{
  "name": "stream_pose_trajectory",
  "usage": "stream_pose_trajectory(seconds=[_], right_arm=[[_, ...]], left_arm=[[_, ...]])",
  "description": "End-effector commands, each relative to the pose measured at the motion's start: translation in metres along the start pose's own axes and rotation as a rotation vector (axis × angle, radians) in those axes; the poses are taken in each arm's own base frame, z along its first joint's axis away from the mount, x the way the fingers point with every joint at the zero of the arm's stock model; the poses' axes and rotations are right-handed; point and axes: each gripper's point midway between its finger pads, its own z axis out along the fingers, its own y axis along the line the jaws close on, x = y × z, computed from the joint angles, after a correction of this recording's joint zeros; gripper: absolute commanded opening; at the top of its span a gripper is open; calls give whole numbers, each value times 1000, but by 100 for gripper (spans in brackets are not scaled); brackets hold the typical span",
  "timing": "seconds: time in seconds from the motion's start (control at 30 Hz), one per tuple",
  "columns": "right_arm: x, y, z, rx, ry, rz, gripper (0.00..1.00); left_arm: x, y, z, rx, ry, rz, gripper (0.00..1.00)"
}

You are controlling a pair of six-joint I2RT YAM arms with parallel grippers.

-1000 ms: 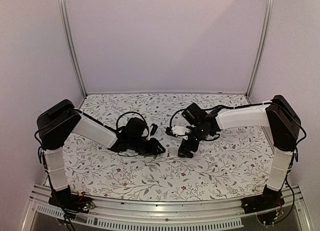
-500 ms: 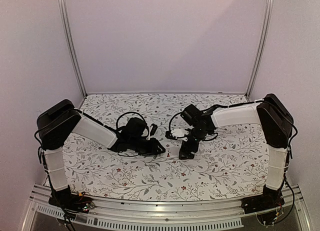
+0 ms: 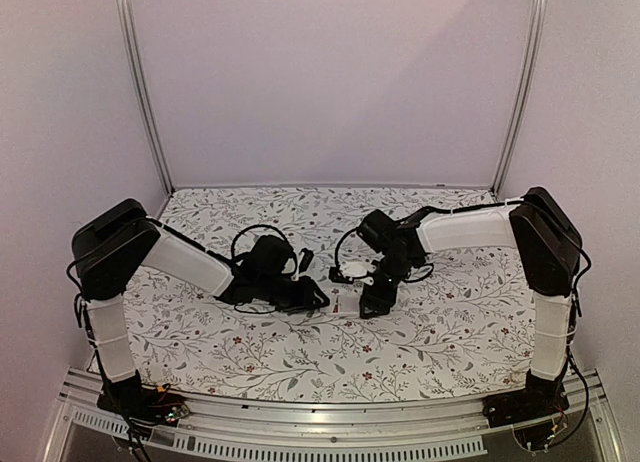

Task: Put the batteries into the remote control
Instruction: Hold the remote control at the center of the board, then press the battery cover on the remote control.

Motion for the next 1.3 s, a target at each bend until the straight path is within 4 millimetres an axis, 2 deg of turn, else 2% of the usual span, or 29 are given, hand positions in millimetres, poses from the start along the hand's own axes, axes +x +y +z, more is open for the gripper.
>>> stream_pose_trajectory(seconds=[0.0,0.2,0.63,0.87,1.27], right_arm=[[3,11,10,-15,46,12,64],[1,16,11,-3,31,24,55],[-4,21,14,6,22,25,51],[-6,17,14,22,16,50,46],[-9,11,19,47,10,120,36]], left_arm=[[25,22,0,-90,75,-23,27],[23,18,6,-99,88,-11,26],[16,15,10,-120,98,7,29],[20,13,14,-126,114,10,28],[32,25,7,-170,118,-75,25]])
